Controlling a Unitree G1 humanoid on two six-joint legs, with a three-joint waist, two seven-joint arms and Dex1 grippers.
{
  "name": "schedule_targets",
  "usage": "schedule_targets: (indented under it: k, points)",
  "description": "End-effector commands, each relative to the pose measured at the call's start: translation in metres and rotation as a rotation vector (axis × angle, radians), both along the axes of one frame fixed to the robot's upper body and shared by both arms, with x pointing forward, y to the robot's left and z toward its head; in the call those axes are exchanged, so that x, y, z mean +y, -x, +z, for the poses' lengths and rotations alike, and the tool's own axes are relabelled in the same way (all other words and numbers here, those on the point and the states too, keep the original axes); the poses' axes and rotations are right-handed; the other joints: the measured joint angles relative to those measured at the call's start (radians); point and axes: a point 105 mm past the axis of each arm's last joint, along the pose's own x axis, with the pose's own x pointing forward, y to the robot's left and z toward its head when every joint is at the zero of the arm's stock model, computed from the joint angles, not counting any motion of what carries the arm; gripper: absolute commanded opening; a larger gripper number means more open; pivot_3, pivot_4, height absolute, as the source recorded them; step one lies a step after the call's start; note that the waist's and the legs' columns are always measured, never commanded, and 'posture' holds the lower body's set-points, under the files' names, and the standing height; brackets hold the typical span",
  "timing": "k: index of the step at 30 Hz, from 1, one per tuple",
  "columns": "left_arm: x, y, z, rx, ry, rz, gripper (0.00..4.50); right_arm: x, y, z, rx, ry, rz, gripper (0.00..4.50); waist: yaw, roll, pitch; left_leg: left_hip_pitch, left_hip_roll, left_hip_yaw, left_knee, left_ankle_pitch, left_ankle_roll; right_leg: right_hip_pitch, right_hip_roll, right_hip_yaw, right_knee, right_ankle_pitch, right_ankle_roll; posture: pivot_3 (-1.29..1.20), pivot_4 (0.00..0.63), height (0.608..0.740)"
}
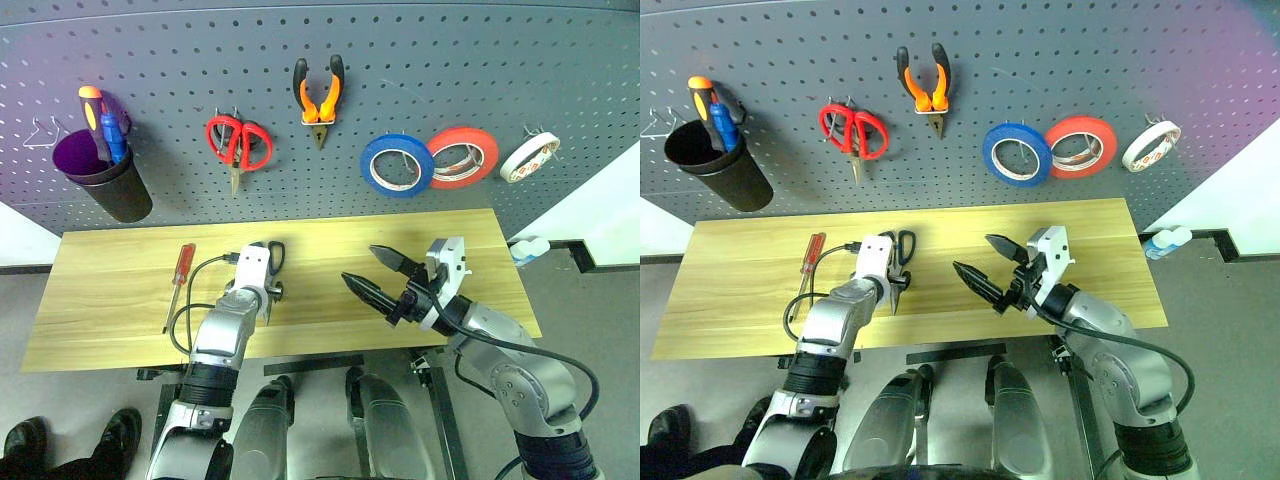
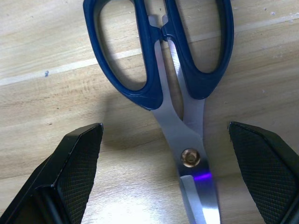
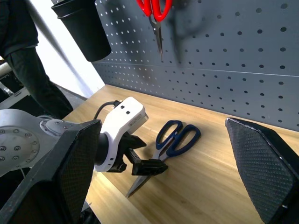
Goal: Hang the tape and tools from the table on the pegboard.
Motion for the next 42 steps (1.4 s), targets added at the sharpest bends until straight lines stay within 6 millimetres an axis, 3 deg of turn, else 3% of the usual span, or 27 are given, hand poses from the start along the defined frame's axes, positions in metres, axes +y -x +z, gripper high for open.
schedule_targets:
  k: [1, 6, 7, 10, 16, 19, 33, 42]
  points:
    - [-0.002, 0.012, -0.023, 0.131, -0.003, -0.013, 4.50, 0.004, 0.003, 0.011, -0.050, -0.017, 0.010, 4.45, 0.000, 0.000, 0.000, 0.000, 0.000, 0.000, 0.000, 0.000, 0.000, 0.000, 0.000, 0.000, 0.000, 0.000, 0.000, -0.09, 0.346, 0.740]
    - [0.000, 0.012, -0.023, 0.147, -0.017, -0.030, 4.50, 0.004, 0.002, 0.011, -0.059, -0.015, 0.004, 4.45, -0.001, 0.000, 0.000, 0.000, 0.000, 0.000, 0.000, 0.000, 0.000, 0.000, 0.000, 0.000, 0.000, 0.000, 0.000, -0.10, 0.342, 0.740]
    - [0.000, 0.012, -0.024, 0.150, -0.019, -0.032, 4.31, 0.004, 0.002, 0.013, -0.062, -0.017, 0.002, 4.49, -0.001, 0.000, 0.000, 0.000, 0.000, 0.000, 0.000, 0.000, 0.000, 0.000, 0.000, 0.000, 0.000, 0.000, 0.000, -0.11, 0.341, 0.740]
    - [-0.002, 0.014, -0.028, 0.170, 0.021, -0.023, 3.58, 0.003, 0.001, 0.015, -0.069, -0.019, -0.005, 4.50, -0.002, 0.000, 0.000, 0.000, 0.000, 0.000, 0.000, 0.000, 0.000, 0.000, 0.000, 0.000, 0.000, 0.000, 0.000, -0.11, 0.341, 0.740]
    - [-0.002, 0.017, -0.031, 0.199, 0.050, 0.002, 1.45, 0.007, 0.001, 0.022, -0.091, -0.027, -0.010, 4.50, -0.003, 0.001, 0.000, 0.001, 0.000, 0.000, 0.000, 0.000, 0.000, 0.001, 0.000, 0.000, 0.000, 0.000, 0.001, -0.12, 0.334, 0.740]
    - [-0.001, 0.017, -0.031, 0.196, 0.057, 0.013, 0.76, 0.006, -0.001, 0.026, -0.102, -0.030, -0.017, 4.50, -0.004, 0.001, 0.000, 0.001, 0.000, 0.000, 0.000, 0.000, 0.000, 0.001, 0.000, 0.000, 0.000, 0.000, 0.001, -0.12, 0.333, 0.740]
    - [0.000, 0.016, -0.025, 0.153, 0.060, 0.036, 0.76, -0.004, 0.001, 0.011, -0.056, 0.004, 0.007, 4.50, -0.006, 0.001, 0.000, 0.002, 0.000, 0.001, 0.000, 0.000, 0.000, 0.001, 0.000, 0.001, 0.000, 0.000, 0.001, -0.11, 0.344, 0.740]
    - [-0.007, 0.008, -0.001, -0.003, 0.072, -0.032, 0.76, -0.004, 0.002, 0.005, -0.049, 0.000, 0.016, 4.50, -0.007, 0.001, 0.000, 0.000, 0.000, 0.001, -0.001, 0.000, 0.000, 0.001, -0.001, 0.001, -0.001, 0.000, 0.001, -0.10, 0.343, 0.740]
